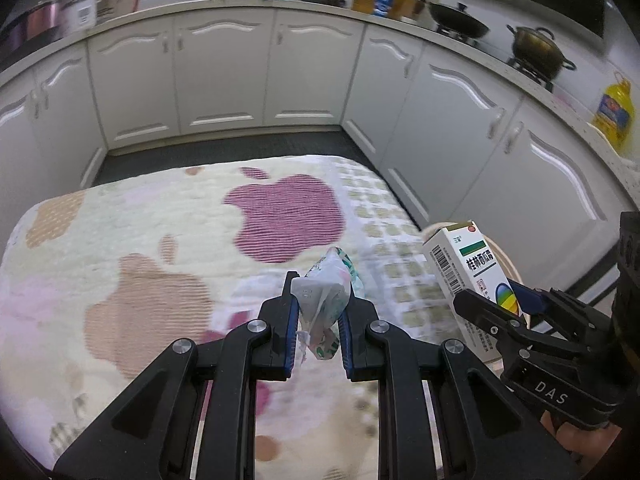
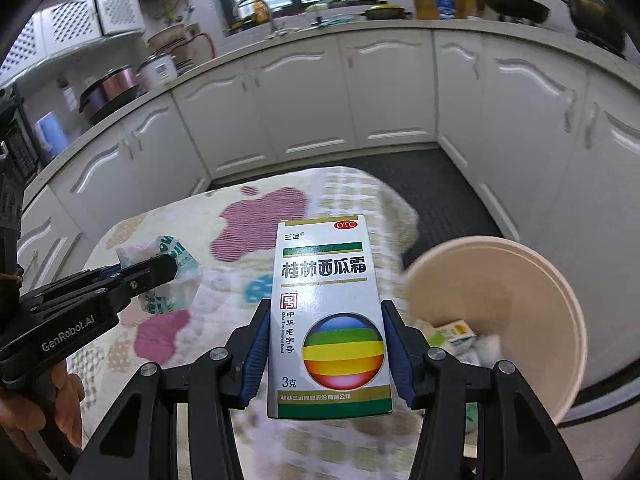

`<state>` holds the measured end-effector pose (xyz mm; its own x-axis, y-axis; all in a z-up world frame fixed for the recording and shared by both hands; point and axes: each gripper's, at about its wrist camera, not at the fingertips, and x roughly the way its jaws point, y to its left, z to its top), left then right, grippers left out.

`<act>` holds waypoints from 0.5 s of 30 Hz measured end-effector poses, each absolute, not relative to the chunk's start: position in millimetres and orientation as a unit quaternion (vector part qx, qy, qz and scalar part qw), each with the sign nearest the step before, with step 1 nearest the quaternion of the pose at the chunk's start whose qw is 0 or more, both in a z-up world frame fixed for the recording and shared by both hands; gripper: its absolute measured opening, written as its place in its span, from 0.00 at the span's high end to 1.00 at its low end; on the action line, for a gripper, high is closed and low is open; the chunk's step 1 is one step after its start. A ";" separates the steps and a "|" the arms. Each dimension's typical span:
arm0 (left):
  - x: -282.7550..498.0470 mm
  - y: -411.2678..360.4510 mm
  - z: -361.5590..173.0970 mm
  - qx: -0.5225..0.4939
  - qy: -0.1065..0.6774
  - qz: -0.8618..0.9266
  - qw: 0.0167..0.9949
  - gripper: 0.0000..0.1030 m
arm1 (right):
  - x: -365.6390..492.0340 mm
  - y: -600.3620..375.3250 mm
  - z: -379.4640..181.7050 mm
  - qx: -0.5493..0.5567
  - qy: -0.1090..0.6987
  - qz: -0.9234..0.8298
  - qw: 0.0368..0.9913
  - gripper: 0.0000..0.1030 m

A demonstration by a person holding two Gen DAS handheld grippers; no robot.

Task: Collect trash
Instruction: 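Carry the plastic bag and rainbow medicine box over the beige bin with both grippers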

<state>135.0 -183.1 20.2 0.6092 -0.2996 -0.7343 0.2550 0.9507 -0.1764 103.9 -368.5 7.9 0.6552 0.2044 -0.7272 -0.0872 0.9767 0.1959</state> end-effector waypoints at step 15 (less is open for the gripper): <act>140.3 -277.3 14.1 0.008 0.420 -0.225 0.879 0.86 | 80.7 -455.6 -2.7 0.106 0.414 0.005 0.904 0.51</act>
